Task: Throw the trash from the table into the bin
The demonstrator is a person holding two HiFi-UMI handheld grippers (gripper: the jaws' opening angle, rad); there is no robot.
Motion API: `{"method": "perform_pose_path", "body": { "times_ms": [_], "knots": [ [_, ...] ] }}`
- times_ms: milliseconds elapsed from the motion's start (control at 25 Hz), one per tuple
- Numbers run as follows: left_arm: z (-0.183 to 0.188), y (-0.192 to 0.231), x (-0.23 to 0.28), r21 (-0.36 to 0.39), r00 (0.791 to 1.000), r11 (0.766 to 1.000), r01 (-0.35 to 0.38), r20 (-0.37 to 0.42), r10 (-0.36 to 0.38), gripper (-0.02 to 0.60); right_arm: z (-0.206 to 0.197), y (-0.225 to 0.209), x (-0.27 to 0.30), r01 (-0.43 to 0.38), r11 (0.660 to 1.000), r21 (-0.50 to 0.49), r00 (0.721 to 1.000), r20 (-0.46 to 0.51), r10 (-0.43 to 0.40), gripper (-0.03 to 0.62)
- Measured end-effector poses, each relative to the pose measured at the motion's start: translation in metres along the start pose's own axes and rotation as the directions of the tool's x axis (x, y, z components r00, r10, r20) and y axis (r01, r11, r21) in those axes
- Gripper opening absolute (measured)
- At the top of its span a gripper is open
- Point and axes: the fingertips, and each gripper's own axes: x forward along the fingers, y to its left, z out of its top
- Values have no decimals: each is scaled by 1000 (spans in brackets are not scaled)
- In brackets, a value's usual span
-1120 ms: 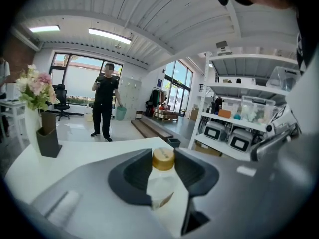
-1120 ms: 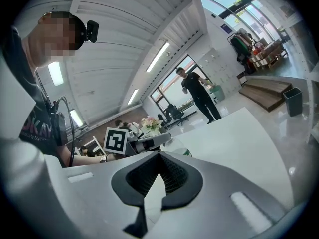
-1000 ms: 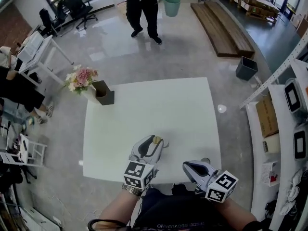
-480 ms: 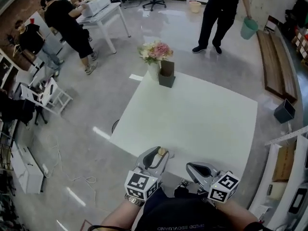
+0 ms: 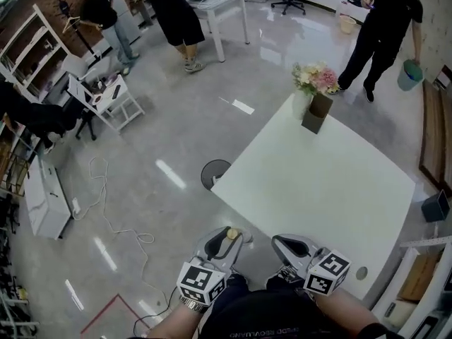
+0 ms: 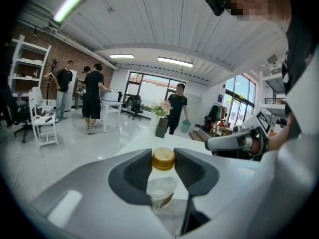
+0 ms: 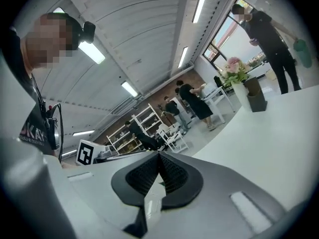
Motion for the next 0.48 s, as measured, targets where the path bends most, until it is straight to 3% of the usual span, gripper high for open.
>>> {"method": "perform_pose_path", "body": {
  "times_ms": [480],
  "knots": [
    [-4, 134, -108, -81, 987, 985, -152, 37, 155, 137, -26, 88, 148, -144, 989, -24, 984, -112, 140, -2]
  ]
}}
